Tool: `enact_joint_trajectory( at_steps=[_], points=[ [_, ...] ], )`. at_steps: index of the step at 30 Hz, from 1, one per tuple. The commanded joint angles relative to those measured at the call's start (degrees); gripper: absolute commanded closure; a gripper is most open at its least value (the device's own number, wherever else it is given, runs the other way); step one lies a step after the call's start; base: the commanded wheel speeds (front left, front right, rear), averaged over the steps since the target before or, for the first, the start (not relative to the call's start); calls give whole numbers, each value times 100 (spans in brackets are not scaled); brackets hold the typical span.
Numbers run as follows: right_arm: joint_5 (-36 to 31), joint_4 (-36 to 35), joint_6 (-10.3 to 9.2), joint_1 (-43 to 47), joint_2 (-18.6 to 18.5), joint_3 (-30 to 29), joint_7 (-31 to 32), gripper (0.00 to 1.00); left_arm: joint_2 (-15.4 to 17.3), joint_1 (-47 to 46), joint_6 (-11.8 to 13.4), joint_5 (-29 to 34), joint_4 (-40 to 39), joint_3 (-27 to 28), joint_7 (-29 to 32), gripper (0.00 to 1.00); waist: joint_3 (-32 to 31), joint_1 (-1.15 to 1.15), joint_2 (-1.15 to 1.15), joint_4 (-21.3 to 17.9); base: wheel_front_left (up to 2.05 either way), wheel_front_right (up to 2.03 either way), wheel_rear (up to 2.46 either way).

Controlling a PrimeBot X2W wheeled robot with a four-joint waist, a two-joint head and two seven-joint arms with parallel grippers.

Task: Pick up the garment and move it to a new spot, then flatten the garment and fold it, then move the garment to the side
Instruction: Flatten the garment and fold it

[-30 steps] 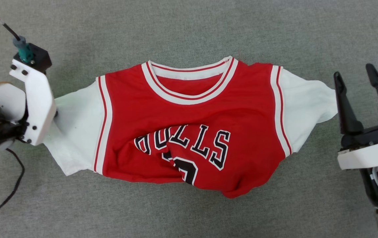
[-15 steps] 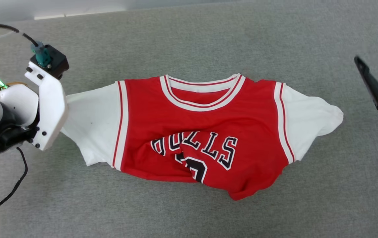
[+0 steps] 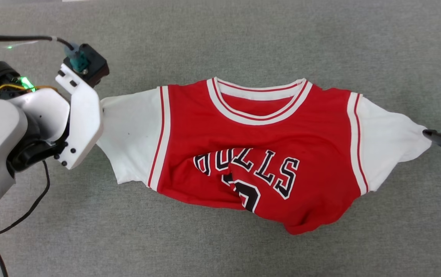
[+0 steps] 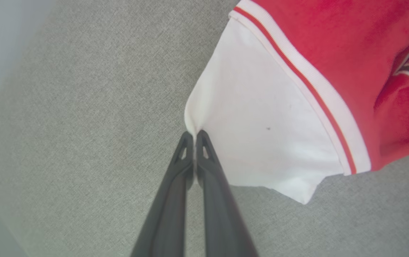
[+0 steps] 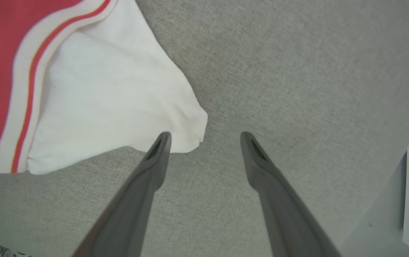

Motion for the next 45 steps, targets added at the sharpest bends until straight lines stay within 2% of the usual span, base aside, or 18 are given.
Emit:
enact_joint_trajectory(
  at_steps=[1, 5, 9, 13, 14, 15, 16, 23, 34, 40, 45],
  points=[
    [80, 138, -4, -104, 108, 64, 75, 0, -36, -106, 1, 46, -13, -41, -51, 100, 122, 0, 0, 88, 0, 0, 0],
    [193, 623, -4, -226, 350, 286, 123, 0, -99, -272, 1, 36, 5, -130, -135, 100, 290, 0, 0, 172, 0, 0, 0],
    [276, 1036, -4, -55, 644, 609, -130, 0, -122, -373, 1, 7, 43, -234, -224, 100, 388, 0, 0, 210, 0, 0, 0],
    [475, 1201, -2, 129, 788, 943, -412, 0, -141, -416, 1, -40, 138, -329, -327, 100, 408, 0, 0, 219, 0, 0, 0],
    [496, 1216, -1, 117, 804, 984, -508, 13, -138, -431, 1, -42, 159, -364, -351, 100, 397, 0, 0, 215, 0, 0, 0],
    [531, 1247, 0, 77, 793, 1001, -624, 77, -139, -438, 1, -51, 190, -393, -389, 100, 370, 0, 0, 207, 0, 0, 0],
    [593, 1285, -1, 39, 766, 1011, -705, 100, -140, -445, 1, -55, 217, -423, -420, 100, 338, 0, 0, 201, 0, 0, 0],
    [610, 1090, -4, -403, 430, 739, -1913, 100, -179, -576, 2, 117, 334, -568, -1054, 100, -129, 0, 0, 181, 0, 0, 0],
    [340, 479, -4, -617, -1, 503, -2769, 100, -159, -879, 38, 326, 463, -274, -2078, 100, -879, 0, 0, 109, 0, 0, 0],
    [-69, 315, -4, -1124, 54, 140, -3109, 100, -239, -1277, 144, 437, 422, 4, -2397, 100, -1034, 0, 0, 73, 0, 0, 0],
    [-406, 269, -4, -1737, 201, -29, -3118, 100, -424, -1752, 212, 557, 524, 215, -2593, 100, -1021, 0, 0, 70, 0, 0, 0]
  ],
)
